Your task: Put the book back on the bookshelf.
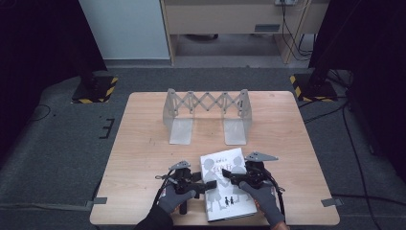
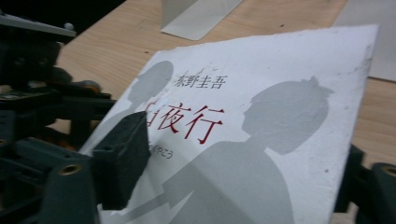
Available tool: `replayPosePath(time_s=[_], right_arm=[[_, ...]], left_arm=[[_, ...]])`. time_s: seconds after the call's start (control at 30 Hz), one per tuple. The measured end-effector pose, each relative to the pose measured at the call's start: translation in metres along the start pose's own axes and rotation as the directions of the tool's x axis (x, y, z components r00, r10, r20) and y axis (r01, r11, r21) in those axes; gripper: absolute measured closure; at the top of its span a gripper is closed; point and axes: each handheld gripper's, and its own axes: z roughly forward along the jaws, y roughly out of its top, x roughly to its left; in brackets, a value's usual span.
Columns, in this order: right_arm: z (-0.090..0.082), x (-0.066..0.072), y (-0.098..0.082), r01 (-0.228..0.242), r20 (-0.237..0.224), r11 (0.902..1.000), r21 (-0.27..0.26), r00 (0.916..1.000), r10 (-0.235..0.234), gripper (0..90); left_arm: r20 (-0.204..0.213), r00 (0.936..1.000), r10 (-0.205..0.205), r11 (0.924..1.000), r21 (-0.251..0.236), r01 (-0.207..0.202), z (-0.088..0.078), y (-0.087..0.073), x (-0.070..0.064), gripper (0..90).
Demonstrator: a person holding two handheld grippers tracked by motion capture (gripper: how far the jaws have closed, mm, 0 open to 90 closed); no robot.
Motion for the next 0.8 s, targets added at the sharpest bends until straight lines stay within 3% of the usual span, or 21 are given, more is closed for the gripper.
replayPosePath(time_s=[0.17, 0.2, 0.3, 0.43, 0.8], right_arm=[[-0.001, -0.001, -0.003, 0.009, 0.049, 0.9999, -0.014, 0.9988, -0.008, 19.7], [-0.003, -0.002, -0.003, 0.03, 0.099, 0.999, -0.034, 0.9947, -0.026, 21.1], [-0.005, -0.008, -0.004, 0.029, 0.129, 0.9991, -0.03, 0.9913, -0.025, 23.9], [-0.002, -0.015, -0.009, -0.019, 0.115, 0.9998, -0.009, 0.9931, 0.02, 23.5], [-0.002, -0.022, -0.01, -0.092, 0.092, 0.9954, 0.028, 0.9918, 0.089, 19.4]], left_arm=[[-0.014, 0.9998, 0.015, 0.9999, 0.006, -0.015, 0.001, 0.0, -0.001, 5.7], [-0.018, 0.9997, 0.017, 0.9998, 0.008, -0.017, 0.001, 0.001, -0.001, 6.8], [-0.028, 0.9994, 0.021, 0.9997, 0.012, -0.021, -0.001, 0.001, -0.001, 9.8], [-0.036, 0.9991, 0.022, 0.9997, 0.013, -0.021, -0.001, 0.001, -0.001, 11.6], [-0.039, 0.9989, 0.024, 0.9997, 0.013, -0.023, 0.0, 0.001, -0.001, 11.5]])
